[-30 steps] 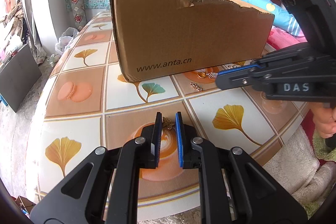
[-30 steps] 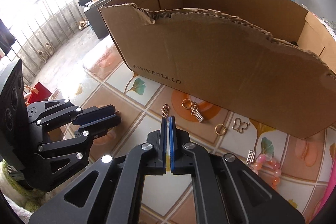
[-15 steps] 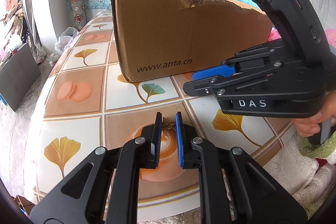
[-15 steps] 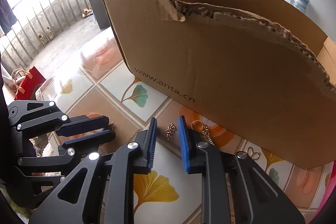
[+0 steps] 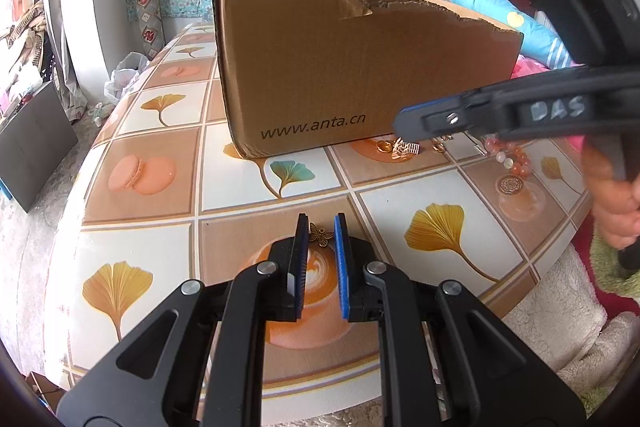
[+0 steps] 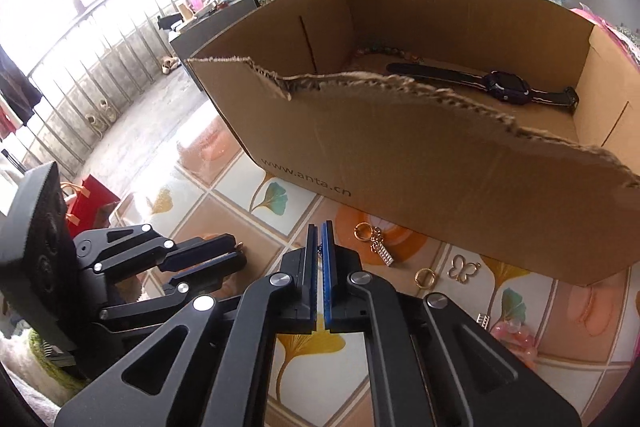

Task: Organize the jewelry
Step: 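Hold the gold charm in the left tool while the right tool closes near another charm, then carry the gold charm over the box with the left tool and open it, then grasp the gold keyring charm beside the box with the left tool, then lift the keyring charm in the left tool and carry it over the box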

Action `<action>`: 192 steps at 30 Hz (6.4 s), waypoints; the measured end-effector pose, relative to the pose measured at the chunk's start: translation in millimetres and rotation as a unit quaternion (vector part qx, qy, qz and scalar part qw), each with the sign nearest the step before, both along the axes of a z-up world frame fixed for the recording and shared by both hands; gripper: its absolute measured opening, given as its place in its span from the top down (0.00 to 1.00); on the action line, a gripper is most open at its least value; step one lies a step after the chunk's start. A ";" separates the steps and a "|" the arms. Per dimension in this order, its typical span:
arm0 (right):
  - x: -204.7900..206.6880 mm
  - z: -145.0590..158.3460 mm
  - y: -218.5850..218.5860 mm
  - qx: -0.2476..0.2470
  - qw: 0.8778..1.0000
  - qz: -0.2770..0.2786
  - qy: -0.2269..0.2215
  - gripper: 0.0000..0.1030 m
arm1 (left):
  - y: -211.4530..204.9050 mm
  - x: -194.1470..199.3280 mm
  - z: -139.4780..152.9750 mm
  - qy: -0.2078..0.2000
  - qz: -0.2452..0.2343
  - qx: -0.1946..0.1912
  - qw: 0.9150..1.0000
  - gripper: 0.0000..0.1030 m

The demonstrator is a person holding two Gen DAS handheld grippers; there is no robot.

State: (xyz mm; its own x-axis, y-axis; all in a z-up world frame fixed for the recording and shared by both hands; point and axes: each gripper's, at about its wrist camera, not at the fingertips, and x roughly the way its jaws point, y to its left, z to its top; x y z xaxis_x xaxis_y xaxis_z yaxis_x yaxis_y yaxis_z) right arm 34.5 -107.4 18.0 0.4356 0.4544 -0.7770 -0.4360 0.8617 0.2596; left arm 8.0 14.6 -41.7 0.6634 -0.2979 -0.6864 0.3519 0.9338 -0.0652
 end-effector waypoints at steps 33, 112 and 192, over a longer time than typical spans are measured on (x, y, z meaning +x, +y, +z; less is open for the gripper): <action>20.9 120.1 -49.6 0.098 0.990 0.006 -0.097 0.98 | -7.7 28.6 155.8 -0.099 -0.075 -0.073 0.990 0.89; 41.3 -37.0 3.2 -0.117 0.989 0.091 0.026 0.96 | -13.8 12.5 2.3 0.038 0.032 -0.010 0.999 0.73; 25.1 -37.0 4.1 -0.031 0.995 -0.095 -0.028 0.74 | -15.1 9.4 7.4 0.017 0.074 -0.017 0.997 1.00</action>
State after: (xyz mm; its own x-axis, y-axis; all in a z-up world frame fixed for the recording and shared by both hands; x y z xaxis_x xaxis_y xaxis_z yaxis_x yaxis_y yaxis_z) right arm 59.7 -103.3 -19.0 0.5529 0.3125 -0.7724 -0.2762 0.9433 0.1839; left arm 17.4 -0.6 -34.3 0.6783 -0.2219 -0.7005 0.2068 0.9724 -0.1078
